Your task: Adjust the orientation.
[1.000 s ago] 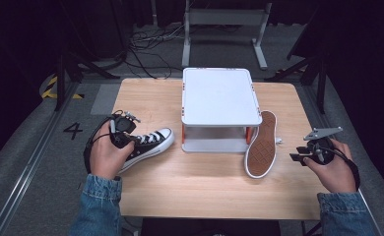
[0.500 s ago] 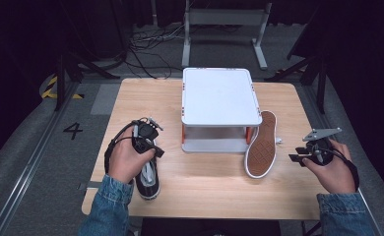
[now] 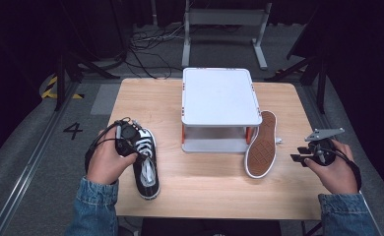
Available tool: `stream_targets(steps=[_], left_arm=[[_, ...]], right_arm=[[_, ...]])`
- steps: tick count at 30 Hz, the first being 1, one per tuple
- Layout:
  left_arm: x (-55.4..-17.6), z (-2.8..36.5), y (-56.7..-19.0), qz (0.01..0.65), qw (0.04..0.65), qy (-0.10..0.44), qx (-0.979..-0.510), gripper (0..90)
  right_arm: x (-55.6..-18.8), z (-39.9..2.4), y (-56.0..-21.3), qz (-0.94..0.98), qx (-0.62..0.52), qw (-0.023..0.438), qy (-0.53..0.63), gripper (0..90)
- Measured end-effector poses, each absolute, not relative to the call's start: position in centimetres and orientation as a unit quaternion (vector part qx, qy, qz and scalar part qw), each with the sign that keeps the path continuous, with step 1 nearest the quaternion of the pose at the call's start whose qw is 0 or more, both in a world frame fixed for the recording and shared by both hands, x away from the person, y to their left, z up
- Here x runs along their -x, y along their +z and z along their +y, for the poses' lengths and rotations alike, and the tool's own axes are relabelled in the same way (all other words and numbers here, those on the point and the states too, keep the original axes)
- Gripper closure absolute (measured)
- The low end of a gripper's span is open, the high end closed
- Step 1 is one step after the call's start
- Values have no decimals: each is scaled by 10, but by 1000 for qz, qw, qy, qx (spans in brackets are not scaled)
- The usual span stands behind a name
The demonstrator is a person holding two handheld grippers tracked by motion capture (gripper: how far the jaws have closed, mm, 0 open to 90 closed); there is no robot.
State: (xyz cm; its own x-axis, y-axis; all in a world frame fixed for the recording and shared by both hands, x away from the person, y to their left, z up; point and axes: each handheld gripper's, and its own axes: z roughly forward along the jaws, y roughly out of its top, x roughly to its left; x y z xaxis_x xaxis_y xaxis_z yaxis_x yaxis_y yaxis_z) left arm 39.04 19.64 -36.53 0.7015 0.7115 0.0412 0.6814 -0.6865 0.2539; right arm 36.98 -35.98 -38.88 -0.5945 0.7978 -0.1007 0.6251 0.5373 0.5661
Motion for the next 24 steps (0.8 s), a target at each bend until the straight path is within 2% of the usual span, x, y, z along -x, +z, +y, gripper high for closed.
stream_targets(steps=[4,6,9,12,18,24], left_arm=[[-396,187,-383,368,89,62,-923,246],[-399,186,-389,362,80,68,-926,265],[-400,194,-389,369,82,60,-924,351],[-398,200,-384,375,75,74,-921,343],[-397,176,-385,291,73,136,-944,335],[-405,176,-399,282,84,94,-951,329]], right_arm=[[-370,-359,-389,860,-411,177,245,586],[-370,-359,-389,861,-409,178,245,581],[-370,-359,-389,861,-407,178,245,578],[-370,-360,-390,861,-408,179,246,577],[-371,-356,-391,865,-402,178,243,569],[-370,-356,-391,865,-402,179,243,568]])
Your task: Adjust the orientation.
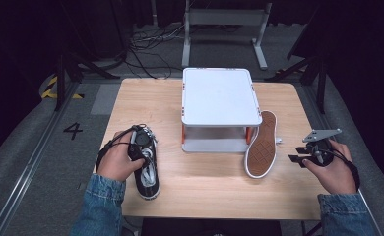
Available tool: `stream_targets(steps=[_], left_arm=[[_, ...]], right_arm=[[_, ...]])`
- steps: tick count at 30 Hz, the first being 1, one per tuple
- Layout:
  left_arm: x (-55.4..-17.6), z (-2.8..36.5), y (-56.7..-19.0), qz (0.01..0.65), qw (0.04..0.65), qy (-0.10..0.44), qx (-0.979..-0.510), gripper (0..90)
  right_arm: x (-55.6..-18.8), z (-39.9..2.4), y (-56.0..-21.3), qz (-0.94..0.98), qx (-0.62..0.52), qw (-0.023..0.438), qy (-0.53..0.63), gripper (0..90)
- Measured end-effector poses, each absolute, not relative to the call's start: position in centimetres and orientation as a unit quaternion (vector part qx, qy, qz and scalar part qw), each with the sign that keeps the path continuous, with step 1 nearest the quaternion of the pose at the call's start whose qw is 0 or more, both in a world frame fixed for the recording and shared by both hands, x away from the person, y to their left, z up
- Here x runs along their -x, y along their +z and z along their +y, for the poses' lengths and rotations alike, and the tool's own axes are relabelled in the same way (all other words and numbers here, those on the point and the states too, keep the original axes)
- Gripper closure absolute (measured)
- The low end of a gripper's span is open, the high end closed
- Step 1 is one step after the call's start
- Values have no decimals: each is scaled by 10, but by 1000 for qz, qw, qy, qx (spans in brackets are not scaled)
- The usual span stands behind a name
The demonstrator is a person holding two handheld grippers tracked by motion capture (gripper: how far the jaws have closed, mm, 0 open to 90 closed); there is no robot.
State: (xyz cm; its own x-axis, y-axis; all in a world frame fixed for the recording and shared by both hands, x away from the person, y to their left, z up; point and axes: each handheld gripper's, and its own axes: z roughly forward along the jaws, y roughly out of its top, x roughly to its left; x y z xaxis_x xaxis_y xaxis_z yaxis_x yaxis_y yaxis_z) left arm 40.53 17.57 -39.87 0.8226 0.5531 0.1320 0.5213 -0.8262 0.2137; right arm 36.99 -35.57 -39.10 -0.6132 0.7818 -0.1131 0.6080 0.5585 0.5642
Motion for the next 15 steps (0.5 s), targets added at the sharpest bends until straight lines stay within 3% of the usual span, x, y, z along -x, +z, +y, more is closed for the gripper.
stream_targets(steps=[3,4,5,6,7,10,15], left_arm=[[-407,174,-400,276,87,78,-954,364],[-406,174,-398,292,88,68,-950,555],[-406,174,-398,292,88,68,-950,616],[-406,176,-396,303,89,71,-946,616],[-405,179,-394,317,93,72,-941,747],[-406,183,-391,343,103,67,-931,803],[-408,186,-384,364,119,69,-921,818]], right_arm=[[-370,-356,-391,865,-401,178,242,568],[-369,-356,-391,865,-400,178,243,569],[-369,-356,-391,865,-400,178,243,569],[-369,-356,-391,865,-401,178,243,568],[-368,-357,-391,865,-401,178,242,568],[-368,-357,-391,865,-402,178,243,569],[-367,-358,-393,864,-405,177,242,569]])
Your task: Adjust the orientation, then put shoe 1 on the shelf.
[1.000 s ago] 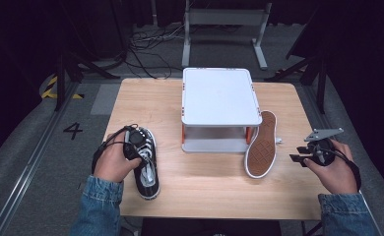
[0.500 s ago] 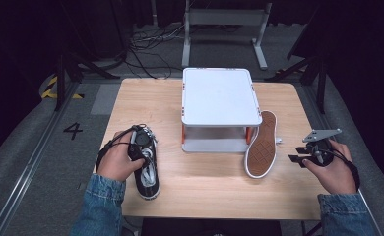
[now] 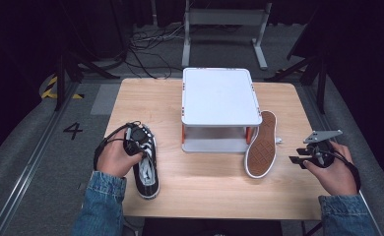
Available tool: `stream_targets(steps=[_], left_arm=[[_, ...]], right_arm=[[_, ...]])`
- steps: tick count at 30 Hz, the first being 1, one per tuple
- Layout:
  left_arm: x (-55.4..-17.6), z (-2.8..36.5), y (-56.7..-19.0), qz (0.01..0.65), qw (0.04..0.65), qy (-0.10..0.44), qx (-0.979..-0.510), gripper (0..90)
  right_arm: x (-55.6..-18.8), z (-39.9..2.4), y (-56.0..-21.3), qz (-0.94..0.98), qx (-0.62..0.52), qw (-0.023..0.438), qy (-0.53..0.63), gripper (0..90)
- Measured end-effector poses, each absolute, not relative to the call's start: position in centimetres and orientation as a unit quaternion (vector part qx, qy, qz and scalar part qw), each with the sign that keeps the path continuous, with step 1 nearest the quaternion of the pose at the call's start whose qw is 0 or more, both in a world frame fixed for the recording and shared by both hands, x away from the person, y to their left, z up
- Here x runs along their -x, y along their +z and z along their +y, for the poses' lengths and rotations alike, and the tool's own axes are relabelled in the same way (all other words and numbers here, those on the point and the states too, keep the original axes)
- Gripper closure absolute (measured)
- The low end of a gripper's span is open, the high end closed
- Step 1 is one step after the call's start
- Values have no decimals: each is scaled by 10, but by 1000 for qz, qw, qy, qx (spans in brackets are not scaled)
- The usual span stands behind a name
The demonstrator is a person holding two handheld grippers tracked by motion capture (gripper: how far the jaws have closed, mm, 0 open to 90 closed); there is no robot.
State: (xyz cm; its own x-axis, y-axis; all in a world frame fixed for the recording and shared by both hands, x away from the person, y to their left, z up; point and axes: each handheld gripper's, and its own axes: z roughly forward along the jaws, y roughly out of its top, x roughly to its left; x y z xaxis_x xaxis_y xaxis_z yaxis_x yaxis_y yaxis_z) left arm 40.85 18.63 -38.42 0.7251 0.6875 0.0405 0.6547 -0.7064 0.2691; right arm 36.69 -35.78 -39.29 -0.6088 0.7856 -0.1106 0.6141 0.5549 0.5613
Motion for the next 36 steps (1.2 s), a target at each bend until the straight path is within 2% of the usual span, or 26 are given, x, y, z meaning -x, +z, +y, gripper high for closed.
stream_targets(steps=[8,21,36], left_arm=[[-412,186,-361,380,169,66,-907,827],[-422,168,-315,380,178,73,-905,825],[-434,162,-251,382,195,114,-896,826]], right_arm=[[-362,-363,-394,861,-410,176,242,570],[-364,-371,-391,854,-421,178,247,572],[-369,-369,-388,855,-413,179,257,577]])
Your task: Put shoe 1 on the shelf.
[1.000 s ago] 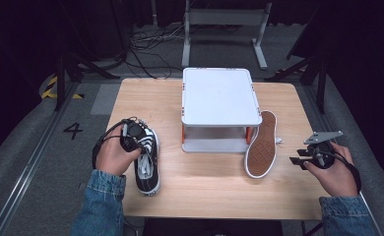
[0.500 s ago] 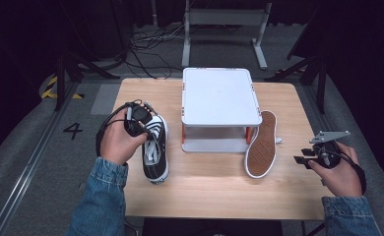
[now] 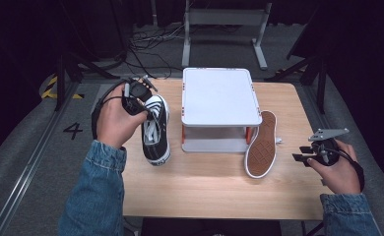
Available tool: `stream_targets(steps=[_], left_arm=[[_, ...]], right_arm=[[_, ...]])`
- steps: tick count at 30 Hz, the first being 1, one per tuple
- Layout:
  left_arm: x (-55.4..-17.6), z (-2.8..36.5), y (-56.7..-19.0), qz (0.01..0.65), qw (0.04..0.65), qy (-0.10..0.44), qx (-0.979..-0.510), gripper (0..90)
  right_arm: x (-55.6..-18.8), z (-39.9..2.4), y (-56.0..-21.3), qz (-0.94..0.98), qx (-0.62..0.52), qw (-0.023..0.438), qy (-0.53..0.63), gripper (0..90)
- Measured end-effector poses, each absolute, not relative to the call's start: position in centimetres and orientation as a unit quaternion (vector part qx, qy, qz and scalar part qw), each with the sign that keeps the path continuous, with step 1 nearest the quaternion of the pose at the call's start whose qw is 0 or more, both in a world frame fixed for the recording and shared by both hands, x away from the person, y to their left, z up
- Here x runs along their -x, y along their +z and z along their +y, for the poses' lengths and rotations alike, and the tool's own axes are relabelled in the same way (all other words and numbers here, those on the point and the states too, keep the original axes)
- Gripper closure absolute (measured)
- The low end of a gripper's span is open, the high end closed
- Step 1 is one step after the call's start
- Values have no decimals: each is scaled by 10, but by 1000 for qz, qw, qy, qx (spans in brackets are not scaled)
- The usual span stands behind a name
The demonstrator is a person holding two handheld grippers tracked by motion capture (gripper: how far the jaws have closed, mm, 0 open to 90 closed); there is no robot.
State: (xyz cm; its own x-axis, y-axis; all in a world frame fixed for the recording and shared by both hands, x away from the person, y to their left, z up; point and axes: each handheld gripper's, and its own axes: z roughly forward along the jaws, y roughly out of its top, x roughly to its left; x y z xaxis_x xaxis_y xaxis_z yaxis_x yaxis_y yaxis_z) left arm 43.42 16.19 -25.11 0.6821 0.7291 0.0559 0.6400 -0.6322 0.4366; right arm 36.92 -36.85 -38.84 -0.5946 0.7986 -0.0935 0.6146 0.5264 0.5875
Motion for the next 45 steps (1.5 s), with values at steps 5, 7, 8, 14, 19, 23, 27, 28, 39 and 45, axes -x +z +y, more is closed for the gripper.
stream_targets(steps=[5,7,8,14,19,23,27,28,39,45], left_arm=[[-440,156,-231,374,198,130,-897,825],[-442,153,-226,369,199,134,-898,825],[-444,152,-222,368,204,133,-897,825],[-451,140,-206,357,218,146,-897,826],[-465,118,-196,343,226,164,-897,827],[-478,102,-191,328,223,173,-901,827],[-493,84,-189,311,217,183,-907,828],[-498,80,-190,307,218,180,-909,828],[-533,42,-197,274,213,203,-915,828],[-540,24,-204,264,201,211,-920,827]], right_arm=[[-368,-370,-388,853,-416,180,259,579],[-368,-371,-389,853,-416,180,258,580],[-367,-371,-389,853,-417,180,257,580],[-364,-373,-392,853,-416,183,258,598],[-358,-376,-392,850,-420,184,259,601],[-352,-379,-391,847,-424,187,260,601],[-347,-384,-391,844,-430,189,260,602],[-345,-385,-391,843,-432,189,260,602],[-341,-392,-393,839,-439,188,261,602],[-341,-394,-393,838,-440,187,263,602]])
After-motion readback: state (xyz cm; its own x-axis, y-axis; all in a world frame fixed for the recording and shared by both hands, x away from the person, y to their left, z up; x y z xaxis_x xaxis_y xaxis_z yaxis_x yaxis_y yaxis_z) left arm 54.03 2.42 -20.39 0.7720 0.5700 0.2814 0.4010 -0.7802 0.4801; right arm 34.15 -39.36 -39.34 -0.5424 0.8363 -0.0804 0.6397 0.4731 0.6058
